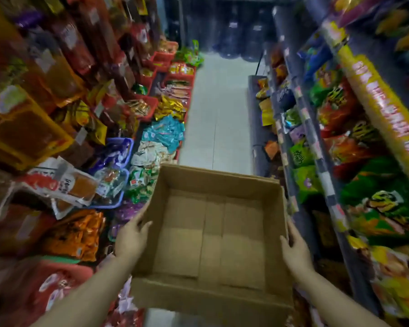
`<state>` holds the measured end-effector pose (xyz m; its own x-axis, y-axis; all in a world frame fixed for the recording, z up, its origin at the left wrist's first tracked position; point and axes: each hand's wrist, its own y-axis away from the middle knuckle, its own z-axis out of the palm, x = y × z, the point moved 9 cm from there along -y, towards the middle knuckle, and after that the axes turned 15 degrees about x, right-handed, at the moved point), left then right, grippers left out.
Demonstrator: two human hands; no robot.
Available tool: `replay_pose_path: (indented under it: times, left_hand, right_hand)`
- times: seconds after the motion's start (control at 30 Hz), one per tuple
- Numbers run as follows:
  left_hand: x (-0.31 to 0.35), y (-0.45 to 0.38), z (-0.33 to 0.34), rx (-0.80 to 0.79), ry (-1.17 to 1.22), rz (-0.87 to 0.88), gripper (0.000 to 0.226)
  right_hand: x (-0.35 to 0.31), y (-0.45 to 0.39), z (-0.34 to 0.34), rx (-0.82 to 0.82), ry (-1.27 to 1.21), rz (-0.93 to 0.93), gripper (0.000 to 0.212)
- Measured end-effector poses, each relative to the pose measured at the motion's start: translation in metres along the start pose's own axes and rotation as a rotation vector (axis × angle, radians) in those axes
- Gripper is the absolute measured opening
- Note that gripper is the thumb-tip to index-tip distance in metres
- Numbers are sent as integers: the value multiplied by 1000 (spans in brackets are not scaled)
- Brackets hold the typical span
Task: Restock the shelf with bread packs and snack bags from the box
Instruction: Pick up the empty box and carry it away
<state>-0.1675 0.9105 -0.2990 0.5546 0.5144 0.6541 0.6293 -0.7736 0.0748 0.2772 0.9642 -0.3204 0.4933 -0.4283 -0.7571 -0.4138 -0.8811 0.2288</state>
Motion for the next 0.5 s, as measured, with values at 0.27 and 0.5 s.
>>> replay_pose_path:
  times: [0.27, 0.5]
  left_hand:
    - [-110, -74, 186, -102, 56, -42, 56]
    - [-214, -116, 339, -125, 110, -29, 64]
  right_hand:
    - [131, -93, 155, 0, 21, 54, 56]
    - [251, -163, 279, -18, 64, 71, 59]
